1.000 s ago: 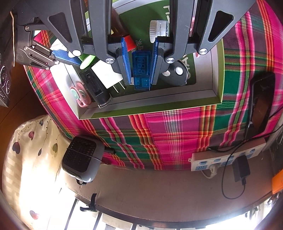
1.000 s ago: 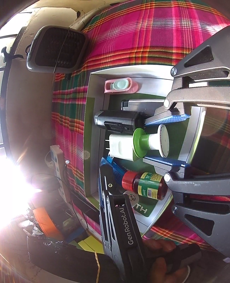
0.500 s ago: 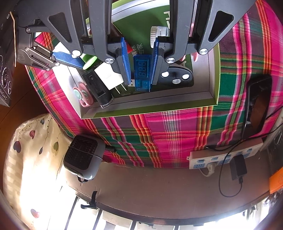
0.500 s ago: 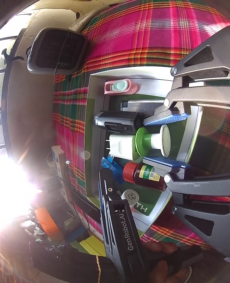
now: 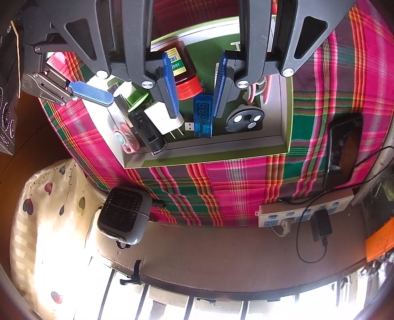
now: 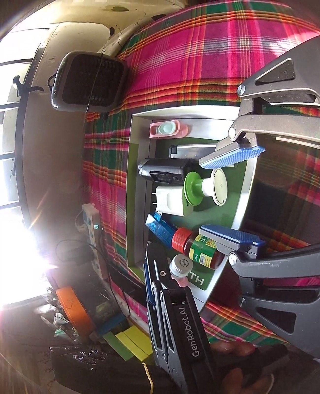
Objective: Organize rigid objects
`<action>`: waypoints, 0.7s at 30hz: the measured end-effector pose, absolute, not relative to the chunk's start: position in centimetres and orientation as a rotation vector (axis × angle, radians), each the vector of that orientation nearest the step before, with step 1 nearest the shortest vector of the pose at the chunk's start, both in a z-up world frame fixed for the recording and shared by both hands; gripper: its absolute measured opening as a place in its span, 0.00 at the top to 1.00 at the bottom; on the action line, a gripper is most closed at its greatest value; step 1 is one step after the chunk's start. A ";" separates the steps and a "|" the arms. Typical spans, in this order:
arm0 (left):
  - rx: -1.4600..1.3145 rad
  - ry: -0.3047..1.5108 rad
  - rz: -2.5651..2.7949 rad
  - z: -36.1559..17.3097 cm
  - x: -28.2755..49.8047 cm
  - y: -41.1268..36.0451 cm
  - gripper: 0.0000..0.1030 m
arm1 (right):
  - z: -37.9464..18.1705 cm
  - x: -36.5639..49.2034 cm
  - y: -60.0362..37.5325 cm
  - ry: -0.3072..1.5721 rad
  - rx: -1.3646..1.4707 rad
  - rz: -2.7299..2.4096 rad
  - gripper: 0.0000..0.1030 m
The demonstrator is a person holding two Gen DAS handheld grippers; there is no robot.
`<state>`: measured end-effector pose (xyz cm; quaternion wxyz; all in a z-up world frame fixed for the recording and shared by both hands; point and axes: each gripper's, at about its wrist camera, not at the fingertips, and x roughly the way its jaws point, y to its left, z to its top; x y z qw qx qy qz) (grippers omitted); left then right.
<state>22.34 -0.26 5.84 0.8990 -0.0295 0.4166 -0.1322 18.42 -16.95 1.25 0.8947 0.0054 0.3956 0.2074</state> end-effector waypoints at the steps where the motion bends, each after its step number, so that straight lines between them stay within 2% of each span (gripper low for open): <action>1: -0.062 0.859 -0.270 6.0 22.0 -0.2 0.73 | 1.4 18.2 -17.0 0.816 0.011 0.425 0.53; 21: 0.001 0.837 -0.177 6.3 14.8 -0.6 0.69 | 2.4 13.9 -18.1 0.781 0.002 0.338 0.53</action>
